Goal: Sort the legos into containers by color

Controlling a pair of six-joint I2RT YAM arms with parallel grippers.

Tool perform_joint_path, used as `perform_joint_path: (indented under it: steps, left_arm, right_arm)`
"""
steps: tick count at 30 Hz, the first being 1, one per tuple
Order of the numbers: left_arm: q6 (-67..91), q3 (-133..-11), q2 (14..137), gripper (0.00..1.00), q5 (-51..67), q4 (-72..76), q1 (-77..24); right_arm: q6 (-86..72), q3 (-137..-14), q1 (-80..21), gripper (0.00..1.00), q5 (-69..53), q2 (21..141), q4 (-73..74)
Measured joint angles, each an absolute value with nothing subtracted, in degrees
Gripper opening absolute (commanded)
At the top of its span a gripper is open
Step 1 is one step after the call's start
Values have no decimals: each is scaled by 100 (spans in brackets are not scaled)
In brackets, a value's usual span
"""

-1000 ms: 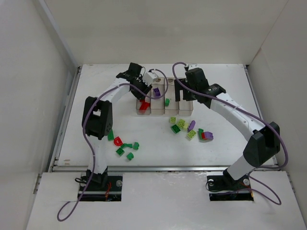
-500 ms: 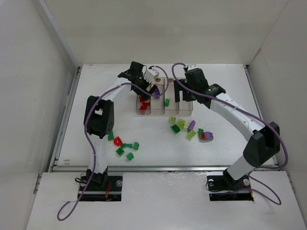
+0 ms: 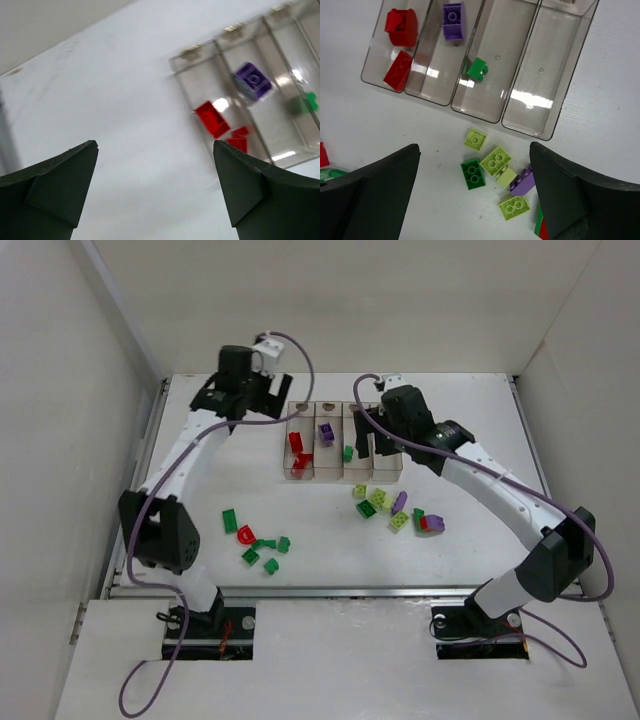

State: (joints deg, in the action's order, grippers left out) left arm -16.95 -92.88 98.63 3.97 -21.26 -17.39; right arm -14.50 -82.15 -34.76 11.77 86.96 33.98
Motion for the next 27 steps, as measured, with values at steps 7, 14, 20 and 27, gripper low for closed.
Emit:
perform_joint_path:
  steps: [7,14,20,27]
  left_arm:
    - [-1203,-8399,8364,100,-176,-1922,-454]
    - [-1068,-7701,7618,100,-972,-2064,373]
    - [-897,-6938,6823,100,-1584,-2062,1140]
    - [-836,-6388,6062,100,-2198,-2032,1122]
  right_arm:
    - [-1431,-8265,-3809,95,1168,8595,3406]
    - [-1278,-9273,-4648,93,1138,9459,3426]
    - [-1199,-10215,-5422,76,548,10790,3430]
    - [-1343,-11102,-6016,88,-19,12232,3494]
